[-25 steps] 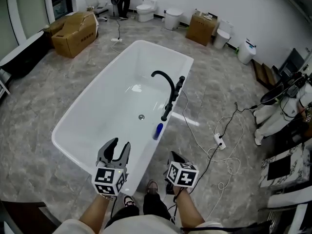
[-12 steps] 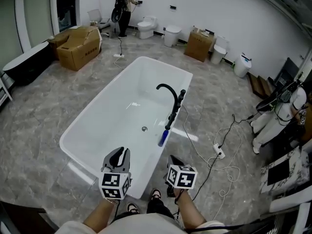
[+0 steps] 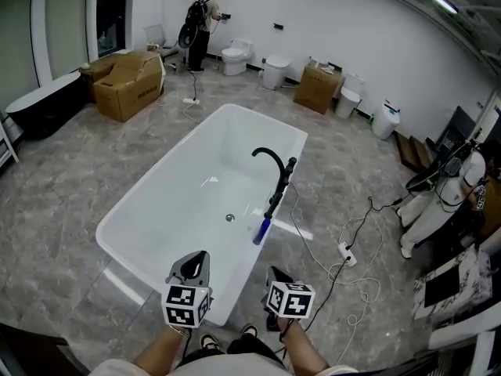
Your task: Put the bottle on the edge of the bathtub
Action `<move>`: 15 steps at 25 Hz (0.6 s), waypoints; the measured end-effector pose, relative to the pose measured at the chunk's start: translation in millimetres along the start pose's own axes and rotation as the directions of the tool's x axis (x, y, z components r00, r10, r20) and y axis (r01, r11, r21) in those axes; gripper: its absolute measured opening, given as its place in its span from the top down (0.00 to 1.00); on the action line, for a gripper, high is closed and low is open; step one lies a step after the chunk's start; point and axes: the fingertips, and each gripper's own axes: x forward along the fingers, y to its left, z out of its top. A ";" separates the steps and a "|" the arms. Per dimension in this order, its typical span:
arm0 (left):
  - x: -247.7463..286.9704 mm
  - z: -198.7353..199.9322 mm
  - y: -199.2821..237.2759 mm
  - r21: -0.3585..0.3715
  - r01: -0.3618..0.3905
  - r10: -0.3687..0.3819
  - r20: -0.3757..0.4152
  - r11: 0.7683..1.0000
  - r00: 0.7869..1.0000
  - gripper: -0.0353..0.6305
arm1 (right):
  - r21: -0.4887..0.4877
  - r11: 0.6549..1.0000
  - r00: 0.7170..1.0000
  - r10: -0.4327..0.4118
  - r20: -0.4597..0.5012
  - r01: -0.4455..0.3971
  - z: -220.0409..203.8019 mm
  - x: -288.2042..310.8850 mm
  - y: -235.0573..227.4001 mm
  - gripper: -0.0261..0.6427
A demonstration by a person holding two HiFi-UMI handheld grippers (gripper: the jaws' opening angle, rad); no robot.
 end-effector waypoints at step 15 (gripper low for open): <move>28.6 0.3 -6.5 -0.029 -0.030 0.028 -0.053 0.999 0.998 0.92 | 0.013 0.999 0.998 0.043 0.039 -0.043 20.1 -12.4 -19.5 0.92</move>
